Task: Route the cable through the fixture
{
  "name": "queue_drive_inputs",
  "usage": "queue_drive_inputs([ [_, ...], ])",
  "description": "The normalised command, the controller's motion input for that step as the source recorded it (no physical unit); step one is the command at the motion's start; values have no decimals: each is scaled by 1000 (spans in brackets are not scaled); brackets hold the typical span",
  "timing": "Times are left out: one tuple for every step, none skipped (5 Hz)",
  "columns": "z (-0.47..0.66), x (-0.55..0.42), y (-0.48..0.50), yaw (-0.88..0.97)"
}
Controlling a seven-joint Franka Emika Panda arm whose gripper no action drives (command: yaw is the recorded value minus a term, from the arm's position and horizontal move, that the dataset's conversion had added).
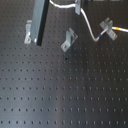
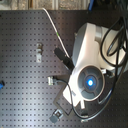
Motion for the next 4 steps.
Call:
queue_drive_inputs([
  [0, 8, 10, 0],
  [151, -33, 109, -120],
  [206, -73, -57, -26],
  [118, -169, -196, 0],
])
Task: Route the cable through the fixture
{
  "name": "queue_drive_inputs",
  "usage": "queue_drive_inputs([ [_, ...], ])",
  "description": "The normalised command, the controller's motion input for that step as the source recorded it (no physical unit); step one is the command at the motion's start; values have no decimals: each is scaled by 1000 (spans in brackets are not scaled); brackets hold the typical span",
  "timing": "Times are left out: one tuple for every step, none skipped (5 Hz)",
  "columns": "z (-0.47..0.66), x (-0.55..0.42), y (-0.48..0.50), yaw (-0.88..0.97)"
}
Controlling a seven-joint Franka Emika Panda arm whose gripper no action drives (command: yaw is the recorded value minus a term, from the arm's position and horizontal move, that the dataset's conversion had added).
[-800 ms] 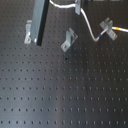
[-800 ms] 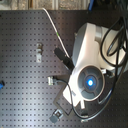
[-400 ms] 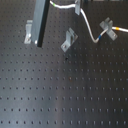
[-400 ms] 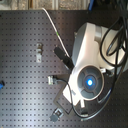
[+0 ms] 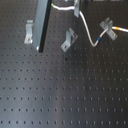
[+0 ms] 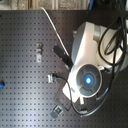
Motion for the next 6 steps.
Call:
queue_drive_inputs([
  [61, -211, -264, 0],
  [246, -421, -305, 0],
  [467, -511, -271, 9],
  [356, -546, -227, 69],
  [218, -497, -169, 183],
  [19, 1, 0, 0],
])
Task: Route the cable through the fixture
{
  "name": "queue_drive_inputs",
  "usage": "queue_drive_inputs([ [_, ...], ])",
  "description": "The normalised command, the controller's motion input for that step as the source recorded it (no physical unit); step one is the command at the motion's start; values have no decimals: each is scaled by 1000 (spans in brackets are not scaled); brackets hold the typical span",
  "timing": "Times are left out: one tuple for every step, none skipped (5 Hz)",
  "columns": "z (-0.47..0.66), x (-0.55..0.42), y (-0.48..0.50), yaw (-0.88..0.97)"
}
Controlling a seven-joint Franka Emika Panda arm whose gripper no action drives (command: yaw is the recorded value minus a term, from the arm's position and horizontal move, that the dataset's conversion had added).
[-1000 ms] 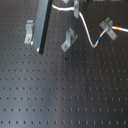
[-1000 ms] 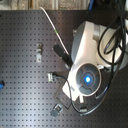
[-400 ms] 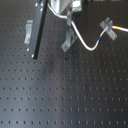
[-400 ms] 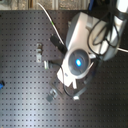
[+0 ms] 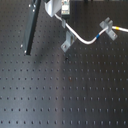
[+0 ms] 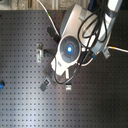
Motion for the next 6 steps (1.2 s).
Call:
queue_drive_inputs([
  [44, 204, 219, 197],
  [103, 259, 104, 469],
  [189, 212, -57, 494],
  [128, -36, -259, 9],
  [28, -262, -136, 0],
  [4, -366, -56, 77],
])
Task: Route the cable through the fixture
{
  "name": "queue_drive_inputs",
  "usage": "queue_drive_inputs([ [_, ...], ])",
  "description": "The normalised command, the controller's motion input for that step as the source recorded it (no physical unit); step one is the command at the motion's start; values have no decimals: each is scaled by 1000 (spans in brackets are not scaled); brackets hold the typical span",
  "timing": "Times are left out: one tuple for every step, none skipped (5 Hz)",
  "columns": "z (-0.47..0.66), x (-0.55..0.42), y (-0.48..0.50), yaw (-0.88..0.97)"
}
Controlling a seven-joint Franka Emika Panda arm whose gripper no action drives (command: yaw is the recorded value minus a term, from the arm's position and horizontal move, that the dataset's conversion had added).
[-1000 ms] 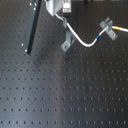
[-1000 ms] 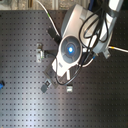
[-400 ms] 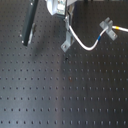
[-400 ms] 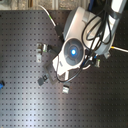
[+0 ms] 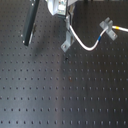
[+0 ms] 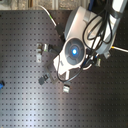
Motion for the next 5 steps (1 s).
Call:
queue_drive_inputs([
  [4, -276, 197, 434],
  [48, 106, 142, 240],
  [-5, 371, -42, 383],
  [22, 262, -199, 531],
  [79, 26, -293, 117],
])
